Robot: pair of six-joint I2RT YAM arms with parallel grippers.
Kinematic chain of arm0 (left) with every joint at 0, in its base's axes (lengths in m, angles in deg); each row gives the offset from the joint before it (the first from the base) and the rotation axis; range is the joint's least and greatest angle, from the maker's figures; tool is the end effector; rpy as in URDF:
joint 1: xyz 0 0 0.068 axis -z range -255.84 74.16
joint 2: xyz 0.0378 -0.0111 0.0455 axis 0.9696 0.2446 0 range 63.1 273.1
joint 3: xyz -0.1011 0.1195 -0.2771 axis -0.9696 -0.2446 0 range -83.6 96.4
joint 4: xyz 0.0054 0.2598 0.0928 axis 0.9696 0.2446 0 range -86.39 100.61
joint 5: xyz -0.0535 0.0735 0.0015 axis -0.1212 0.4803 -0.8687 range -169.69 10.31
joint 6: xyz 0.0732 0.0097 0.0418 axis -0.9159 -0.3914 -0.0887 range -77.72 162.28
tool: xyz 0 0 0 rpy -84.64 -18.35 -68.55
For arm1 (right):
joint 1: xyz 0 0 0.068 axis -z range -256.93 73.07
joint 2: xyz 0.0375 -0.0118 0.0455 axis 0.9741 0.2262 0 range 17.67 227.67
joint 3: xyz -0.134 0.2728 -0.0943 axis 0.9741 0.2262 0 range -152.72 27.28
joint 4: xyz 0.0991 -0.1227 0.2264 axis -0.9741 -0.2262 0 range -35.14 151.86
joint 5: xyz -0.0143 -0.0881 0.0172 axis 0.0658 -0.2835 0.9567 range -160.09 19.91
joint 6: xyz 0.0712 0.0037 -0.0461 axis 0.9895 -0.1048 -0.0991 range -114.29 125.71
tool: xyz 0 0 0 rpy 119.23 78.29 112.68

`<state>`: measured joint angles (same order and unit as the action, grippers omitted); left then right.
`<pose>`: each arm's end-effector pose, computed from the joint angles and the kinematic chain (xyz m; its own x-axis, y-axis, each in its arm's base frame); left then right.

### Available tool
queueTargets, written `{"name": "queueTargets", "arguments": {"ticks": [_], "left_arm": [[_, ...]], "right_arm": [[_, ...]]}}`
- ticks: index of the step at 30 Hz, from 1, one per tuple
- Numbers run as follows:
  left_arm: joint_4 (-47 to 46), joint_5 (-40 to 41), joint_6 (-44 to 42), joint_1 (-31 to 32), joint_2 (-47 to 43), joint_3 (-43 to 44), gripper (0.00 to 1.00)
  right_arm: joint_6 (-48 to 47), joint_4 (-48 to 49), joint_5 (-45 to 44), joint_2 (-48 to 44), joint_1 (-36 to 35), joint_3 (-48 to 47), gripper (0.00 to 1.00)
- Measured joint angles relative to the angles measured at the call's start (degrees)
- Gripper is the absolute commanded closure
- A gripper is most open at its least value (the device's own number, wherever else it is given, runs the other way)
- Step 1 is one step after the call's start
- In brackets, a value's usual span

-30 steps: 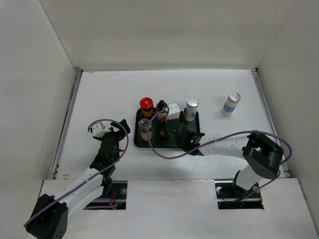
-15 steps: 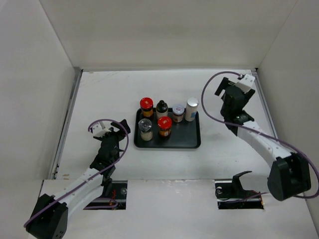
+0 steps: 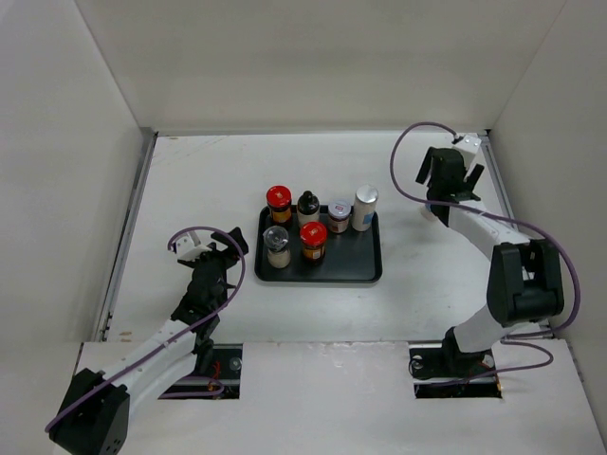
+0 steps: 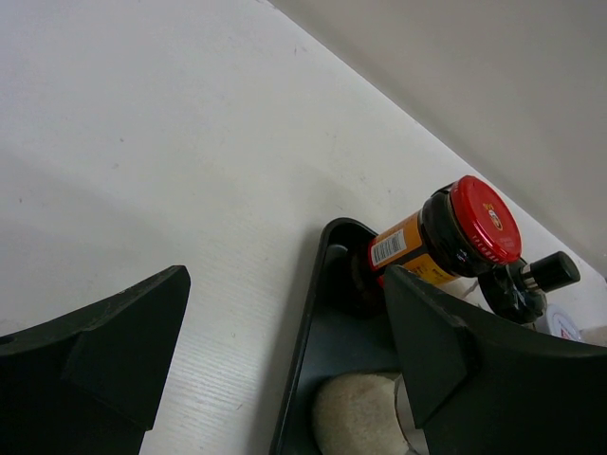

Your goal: Organize the condiment bottles

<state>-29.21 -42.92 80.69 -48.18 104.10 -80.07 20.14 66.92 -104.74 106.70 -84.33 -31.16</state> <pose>0.1642 -0.0356 0.1957 0.0410 -0.5833 -0.8112 -0.1673 0.7964 -0.5811 0.3938 0.0084 0.2849 -0.3137 0.1660 -0.9349 0.4966 0.8679 -0.0125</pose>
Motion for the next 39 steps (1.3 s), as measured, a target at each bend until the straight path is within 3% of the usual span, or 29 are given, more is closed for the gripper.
{"name": "queueTargets", "arguments": {"ticks": [4, 7, 10, 14, 16, 17, 25, 32, 39], "left_arm": [[-0.37, 0.0, 0.0, 0.0, 0.9, 0.0, 0.17], [-0.44, -0.04, 0.0, 0.02, 1.68, 0.0, 0.17], [-0.72, -0.07, 0.0, 0.02, 1.73, 0.0, 0.17], [-0.96, -0.04, 0.02, 0.11, 1.73, 0.0, 0.15], [-1.05, 0.0, 0.04, 0.11, 1.73, 0.0, 0.05], [-1.05, 0.0, 0.02, 0.11, 1.73, 0.0, 0.0], [-1.27, 0.55, 0.22, 0.11, 1.73, 0.0, 0.0], [-1.25, 1.55, 0.37, 0.13, 3.26, 0.0, 0.0], [1.49, 1.88, 0.61, 0.92, 1.16, 1.64, 0.0]], "right_arm": [[1.03, -1.01, 1.22, 2.21, 0.87, 0.0, 0.13], [1.75, -1.84, 1.73, 2.95, 1.01, 0.0, 0.36], [3.02, -2.08, 1.99, 2.51, 1.05, 0.37, 0.44], [3.69, -2.19, 0.63, -2.36, -0.46, 4.7, 0.45], [3.74, -2.82, -1.03, -7.19, -3.04, 8.07, 0.45], [3.69, -3.28, -1.99, -9.92, -5.07, 9.57, 0.45], [3.58, -3.98, -6.73, -24.59, -25.68, 15.47, 0.44], [6.19, -3.41, -6.38, -22.27, -37.79, 15.54, 0.41], [7.02, -0.07, -2.49, -12.81, -42.14, 15.96, 0.39]]}}
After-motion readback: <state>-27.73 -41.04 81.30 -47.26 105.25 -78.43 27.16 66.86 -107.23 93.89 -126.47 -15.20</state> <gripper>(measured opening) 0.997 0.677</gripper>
